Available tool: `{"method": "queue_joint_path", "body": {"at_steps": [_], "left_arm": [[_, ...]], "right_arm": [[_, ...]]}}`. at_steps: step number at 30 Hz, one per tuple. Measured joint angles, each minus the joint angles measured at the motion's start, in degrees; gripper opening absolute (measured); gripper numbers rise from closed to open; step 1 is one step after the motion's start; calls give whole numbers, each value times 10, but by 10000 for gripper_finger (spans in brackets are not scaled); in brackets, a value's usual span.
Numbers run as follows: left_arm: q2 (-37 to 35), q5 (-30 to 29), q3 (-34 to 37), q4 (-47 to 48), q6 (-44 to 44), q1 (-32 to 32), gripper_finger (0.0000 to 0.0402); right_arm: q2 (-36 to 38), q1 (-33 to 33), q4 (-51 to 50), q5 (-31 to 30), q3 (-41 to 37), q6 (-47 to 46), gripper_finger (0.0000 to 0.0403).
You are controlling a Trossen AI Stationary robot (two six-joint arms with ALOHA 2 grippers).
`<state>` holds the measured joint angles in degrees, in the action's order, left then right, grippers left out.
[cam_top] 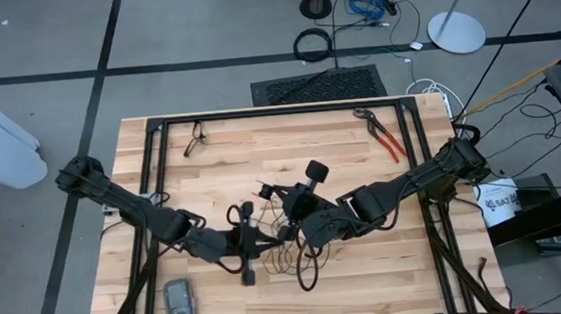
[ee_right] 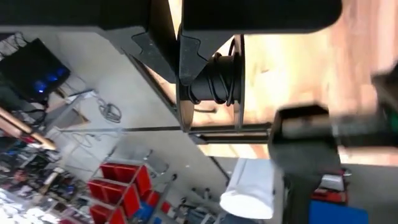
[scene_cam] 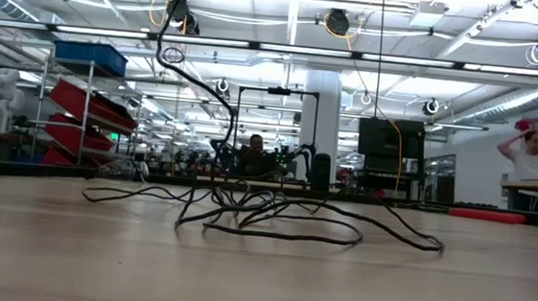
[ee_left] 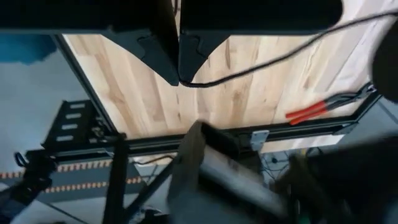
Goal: Coil cords
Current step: Coil the black wire onto the spool
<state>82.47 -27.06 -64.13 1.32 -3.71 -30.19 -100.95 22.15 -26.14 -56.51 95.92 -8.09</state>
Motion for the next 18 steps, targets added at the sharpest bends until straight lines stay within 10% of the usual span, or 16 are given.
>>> {"method": "queue_joint_path", "body": {"at_steps": [18], "left_arm": [[-38,-61,-39,117,-4,-26,2]], "right_arm": [[0,-8,-17,175,0,16,0]]}}
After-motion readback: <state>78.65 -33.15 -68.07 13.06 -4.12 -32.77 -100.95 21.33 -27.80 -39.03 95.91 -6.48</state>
